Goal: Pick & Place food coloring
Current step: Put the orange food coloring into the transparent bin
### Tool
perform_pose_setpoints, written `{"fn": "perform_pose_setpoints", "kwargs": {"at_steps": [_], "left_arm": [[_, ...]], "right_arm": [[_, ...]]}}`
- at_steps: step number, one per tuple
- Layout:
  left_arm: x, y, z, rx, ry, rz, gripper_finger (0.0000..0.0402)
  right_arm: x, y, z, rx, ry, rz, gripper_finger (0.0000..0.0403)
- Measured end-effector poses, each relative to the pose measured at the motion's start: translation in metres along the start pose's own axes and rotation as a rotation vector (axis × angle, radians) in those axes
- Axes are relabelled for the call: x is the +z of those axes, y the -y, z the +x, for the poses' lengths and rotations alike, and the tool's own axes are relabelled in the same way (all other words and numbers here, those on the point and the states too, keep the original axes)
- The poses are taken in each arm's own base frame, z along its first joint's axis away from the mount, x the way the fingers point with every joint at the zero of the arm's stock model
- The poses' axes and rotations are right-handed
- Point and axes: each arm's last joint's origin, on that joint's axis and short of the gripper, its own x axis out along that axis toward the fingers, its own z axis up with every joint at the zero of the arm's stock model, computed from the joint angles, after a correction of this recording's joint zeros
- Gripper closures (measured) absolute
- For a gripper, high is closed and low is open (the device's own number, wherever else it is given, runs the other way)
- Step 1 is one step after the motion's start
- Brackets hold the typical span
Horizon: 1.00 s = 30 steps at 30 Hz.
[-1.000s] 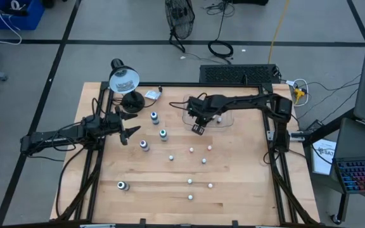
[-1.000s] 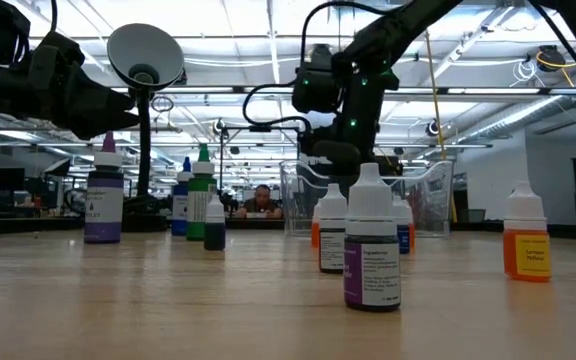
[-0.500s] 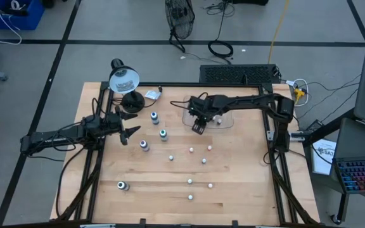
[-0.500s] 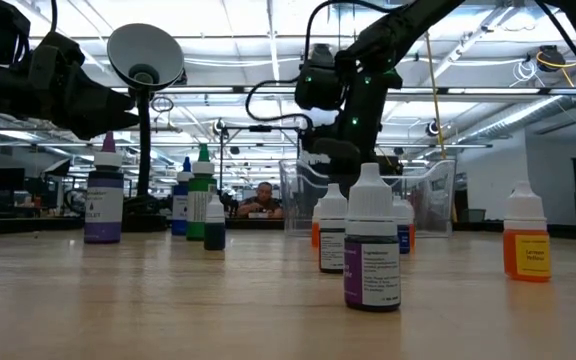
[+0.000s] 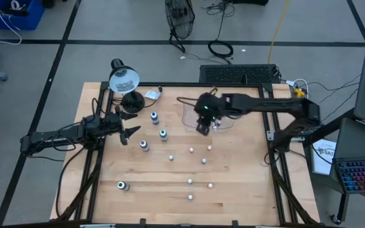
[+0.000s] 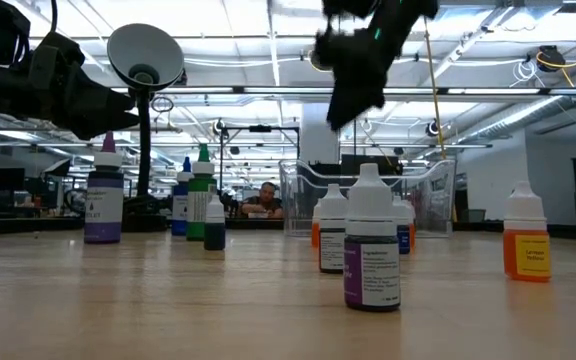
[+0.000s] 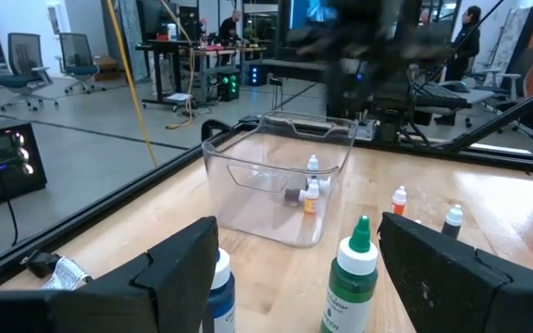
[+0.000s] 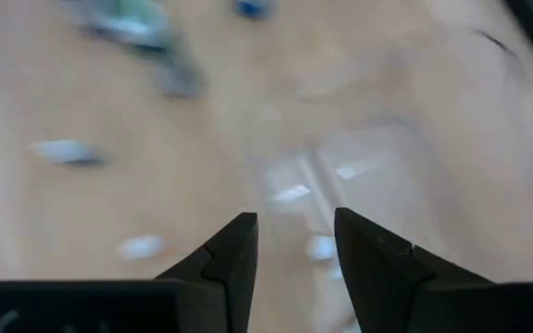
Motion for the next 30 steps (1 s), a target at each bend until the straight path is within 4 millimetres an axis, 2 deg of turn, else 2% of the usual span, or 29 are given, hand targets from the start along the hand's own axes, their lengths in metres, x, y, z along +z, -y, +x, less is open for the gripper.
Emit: {"fn": "perform_pose_setpoints", "kwargs": {"at_steps": [4,8,13,17,22,25,30], "left_arm": [[0.0,0.0,0.0,0.0,0.0,0.0,0.0105],[0.0,0.0,0.0,0.0,0.0,0.0,0.0105],[0.0,0.0,0.0,0.0,0.0,0.0,0.0105],[0.0,0.0,0.0,0.0,-0.001,0.0,0.0105],[0.0,0.0,0.0,0.0,0.0,0.0,0.0105],[0.0,0.0,0.0,0.0,0.0,0.0,0.0105],[0.0,0.0,0.0,0.0,0.0,0.0,0.0105]], "right_arm": [[-0.012,-0.047,-0.035,0.125,0.056,-0.086,0.0271],[-0.037,-0.104,-0.051,0.129,0.067,-0.115,0.0271],[-0.076,-0.166,-0.046,0.172,0.021,-0.112,0.028],[-0.105,-0.197,-0.031,0.161,-0.061,-0.102,0.0307],[-0.13,-0.213,-0.002,0.086,-0.17,-0.109,0.0344],[-0.141,-0.208,0.011,-0.014,-0.26,-0.107,0.0369],[-0.15,-0.197,0.02,-0.169,-0.381,0.093,0.04]]}}
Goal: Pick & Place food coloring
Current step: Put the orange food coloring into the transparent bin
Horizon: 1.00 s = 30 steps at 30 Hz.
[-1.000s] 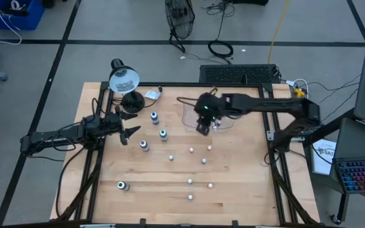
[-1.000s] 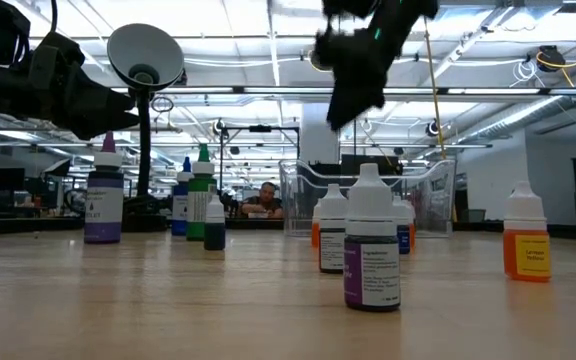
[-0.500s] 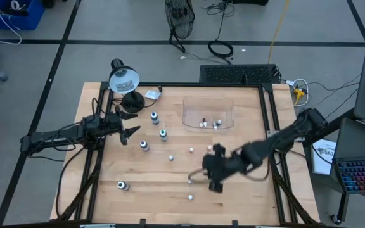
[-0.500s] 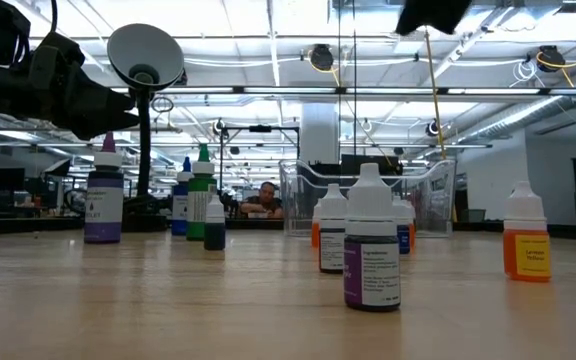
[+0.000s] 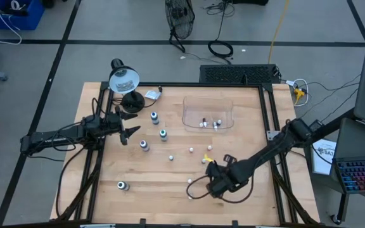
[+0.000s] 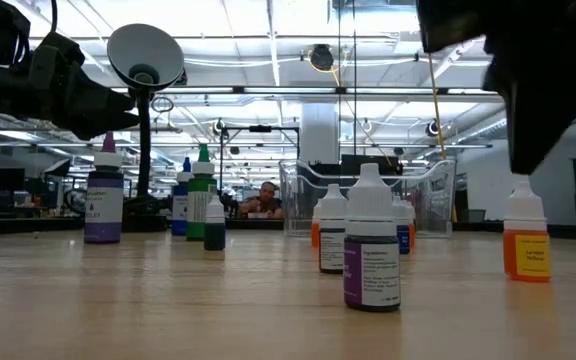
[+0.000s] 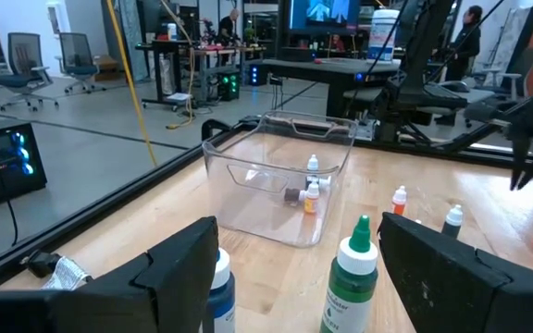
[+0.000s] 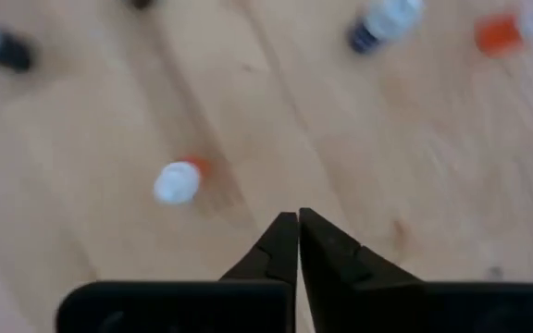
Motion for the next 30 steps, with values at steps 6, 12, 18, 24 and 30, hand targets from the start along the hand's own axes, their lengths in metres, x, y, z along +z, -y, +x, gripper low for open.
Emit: {"fn": "perform_pose_setpoints", "kwargs": {"at_steps": [6,12,18,24,30], "left_arm": [[0.0,0.0,0.0,0.0,0.001,0.0,0.0105],[0.0,0.0,0.0,0.0,0.001,0.0,0.0105],[0.0,0.0,0.0,0.0,0.0,0.0,0.0105],[0.0,0.0,0.0,0.0,0.0,0.0,0.0105],[0.0,0.0,0.0,0.0,0.001,0.0,0.0105]], "right_arm": [[0.005,-0.001,0.001,0.044,-0.018,0.044,0.0382],[0.012,-0.001,0.002,0.141,-0.103,0.073,0.0346],[0.025,-0.011,0.001,0.291,-0.054,0.111,0.0258],[0.019,-0.005,0.002,0.22,-0.092,0.101,0.0232],[0.019,-0.013,0.015,0.23,-0.087,0.077,0.0244]]}}
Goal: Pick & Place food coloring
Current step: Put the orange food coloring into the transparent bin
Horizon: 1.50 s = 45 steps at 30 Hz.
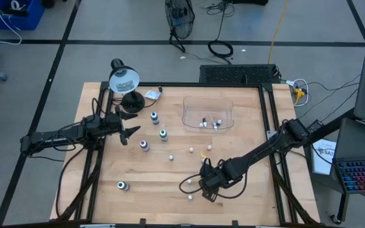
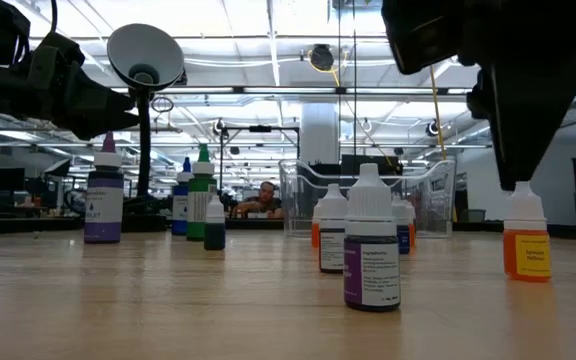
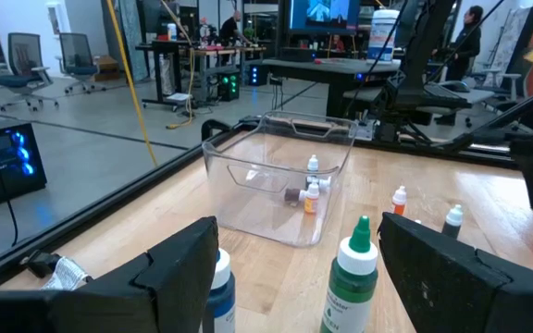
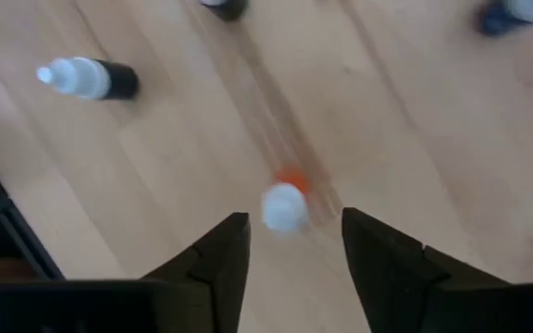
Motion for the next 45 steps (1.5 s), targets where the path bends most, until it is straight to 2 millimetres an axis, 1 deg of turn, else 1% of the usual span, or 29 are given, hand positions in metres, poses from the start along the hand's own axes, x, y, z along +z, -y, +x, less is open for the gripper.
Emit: {"fn": "perform_pose_setpoints", "kwargs": {"at_steps": [4,7,12,28,38,45], "left_arm": [[0.0,0.0,0.0,-0.001,-0.001,0.0,0.0105],[0.0,0.0,0.0,0.0,0.0,0.0,0.0105],[0.0,0.0,0.0,-0.001,0.0,0.0,0.0105],[0.0,0.0,0.0,0.0,-0.001,0.0,0.0105],[0.0,0.0,0.0,0.0,0.0,0.0,0.0105],[0.0,0.0,0.0,0.0,0.0,0.0,0.0105]], "right_arm": [[-0.001,-0.005,0.016,0.011,-0.03,-0.023,0.0245],[-0.003,-0.005,0.028,-0.012,-0.044,-0.034,0.0245],[-0.004,-0.005,0.037,-0.035,-0.052,-0.075,0.0245],[0.0,-0.002,0.034,-0.06,-0.007,-0.079,0.0248],[0.0,-0.002,0.034,-0.056,-0.013,-0.094,0.0296],[-0.001,-0.003,0.034,-0.03,-0.054,-0.093,0.0334]]}}
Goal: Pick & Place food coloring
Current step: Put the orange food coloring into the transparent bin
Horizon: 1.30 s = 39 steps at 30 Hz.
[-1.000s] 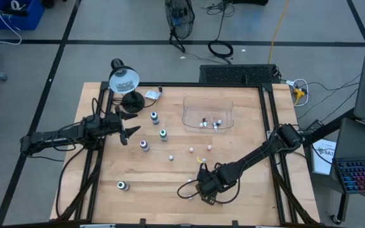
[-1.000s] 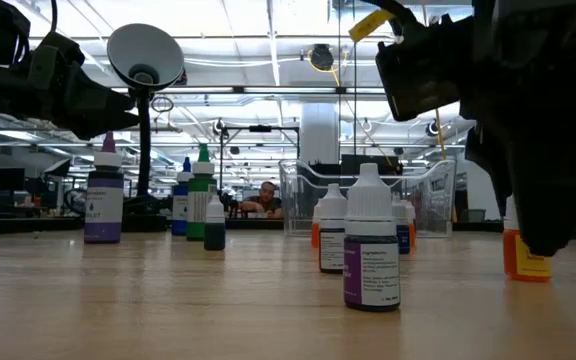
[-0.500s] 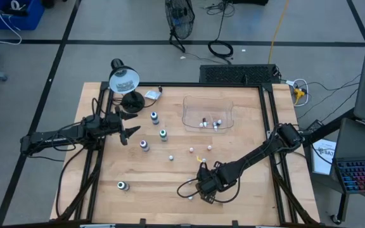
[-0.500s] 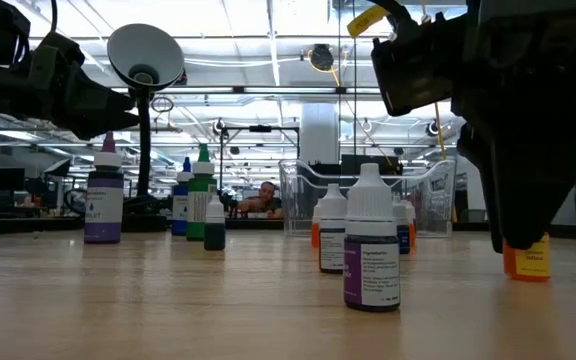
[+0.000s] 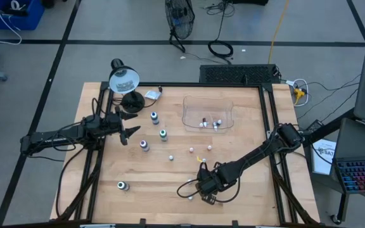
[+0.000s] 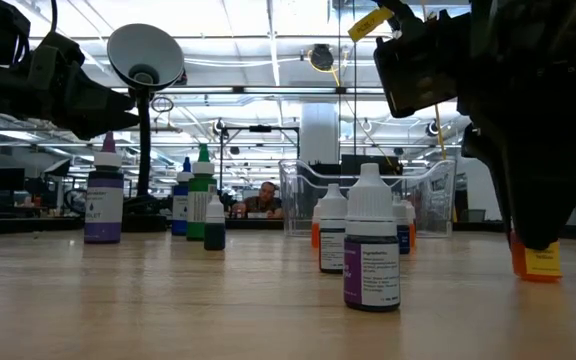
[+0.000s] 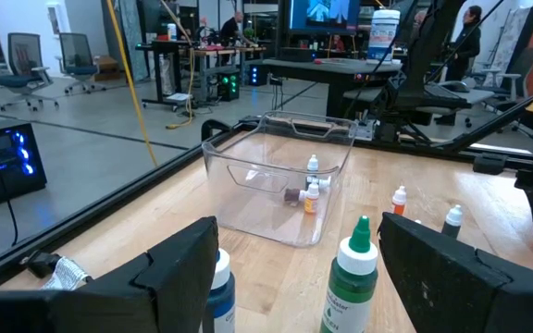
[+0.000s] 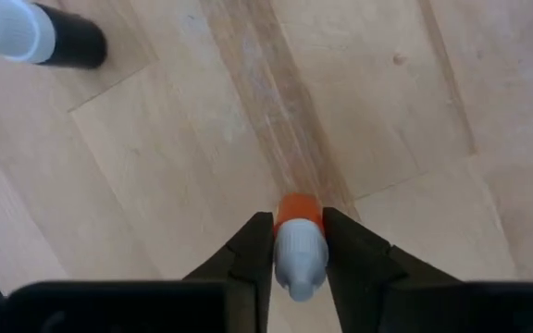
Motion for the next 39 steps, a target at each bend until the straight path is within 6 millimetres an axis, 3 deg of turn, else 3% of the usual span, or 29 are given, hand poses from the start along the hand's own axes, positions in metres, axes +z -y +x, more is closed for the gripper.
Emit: {"fn": "perform_pose_setpoints", "kwargs": {"at_steps": [8,11,14,17,21,26,28,32,39], "left_arm": [[0.0,0.0,0.0,0.0,0.0,0.0,0.0105],[0.0,0.0,0.0,0.0,0.0,0.0,0.0105],[0.0,0.0,0.0,0.0,-0.001,0.0,0.0105],[0.0,0.0,0.0,0.0,-0.001,0.0,0.0105],[0.0,0.0,0.0,0.0,0.0,0.0,0.0105],[0.0,0.0,0.0,0.0,0.0,0.0,0.0105],[0.0,0.0,0.0,0.0,0.0,0.0,0.0105],[0.0,0.0,0.0,0.0,0.0,0.0,0.0105],[0.0,0.0,0.0,0.0,0.0,0.0,0.0105]], "right_arm": [[0.003,0.002,-0.006,-0.006,0.03,-0.074,0.0347],[0.011,0.009,-0.026,-0.009,0.097,-0.106,0.0347],[0.019,0.023,-0.059,-0.034,0.193,-0.133,0.0347],[0.028,0.048,-0.099,-0.093,0.312,-0.138,0.0347],[0.043,0.097,-0.153,-0.172,0.471,-0.061,0.0347],[0.061,0.171,-0.19,-0.232,0.499,0.08,0.0347],[0.069,0.199,-0.192,-0.255,0.451,0.136,0.0347],[0.09,0.238,-0.174,-0.264,0.335,0.188,0.0347],[0.124,0.267,-0.125,-0.211,0.214,0.181,0.0347]]}}
